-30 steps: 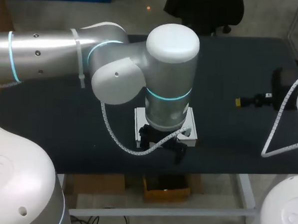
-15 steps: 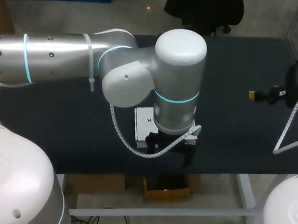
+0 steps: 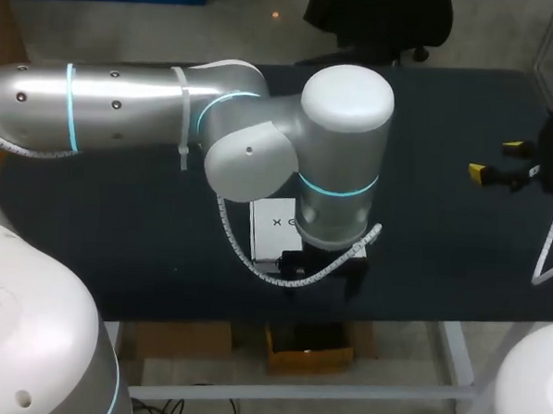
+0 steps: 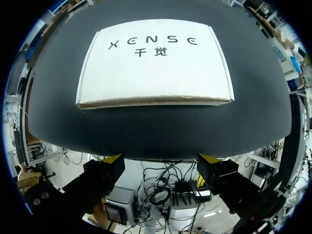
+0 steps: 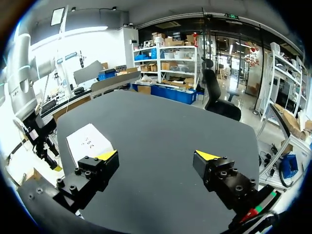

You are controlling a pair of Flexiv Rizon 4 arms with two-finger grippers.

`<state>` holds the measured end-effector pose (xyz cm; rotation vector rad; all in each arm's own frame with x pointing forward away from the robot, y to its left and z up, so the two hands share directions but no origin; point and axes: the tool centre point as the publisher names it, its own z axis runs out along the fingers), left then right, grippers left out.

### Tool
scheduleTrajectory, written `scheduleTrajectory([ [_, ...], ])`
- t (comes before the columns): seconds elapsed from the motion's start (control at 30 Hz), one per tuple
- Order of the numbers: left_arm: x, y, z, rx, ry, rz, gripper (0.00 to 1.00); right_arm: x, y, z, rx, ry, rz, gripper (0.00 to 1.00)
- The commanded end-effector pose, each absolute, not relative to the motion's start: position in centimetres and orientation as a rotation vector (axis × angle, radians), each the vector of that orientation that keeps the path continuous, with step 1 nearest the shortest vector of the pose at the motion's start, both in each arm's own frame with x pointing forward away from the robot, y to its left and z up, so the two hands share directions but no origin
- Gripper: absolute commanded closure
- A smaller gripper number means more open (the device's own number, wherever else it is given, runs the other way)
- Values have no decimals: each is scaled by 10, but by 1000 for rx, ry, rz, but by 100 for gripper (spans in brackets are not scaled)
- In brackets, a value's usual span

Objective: Assemble the packaging by folding the flat box into shape, placing the metal phone stand inside, and closing the box properly

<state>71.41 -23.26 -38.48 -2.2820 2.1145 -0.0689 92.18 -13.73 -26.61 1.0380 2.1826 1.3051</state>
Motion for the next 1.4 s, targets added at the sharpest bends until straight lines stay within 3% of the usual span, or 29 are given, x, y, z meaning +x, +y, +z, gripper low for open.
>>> scheduleTrajectory([
  [0.03,721,-235,-393,-2307,2073,-61,0,928,-139,-268,960,2100,1456,0],
  [1.4,810,-208,-402,-2373,1985,-68,0,929,-140,-264,934,2108,1441,0],
])
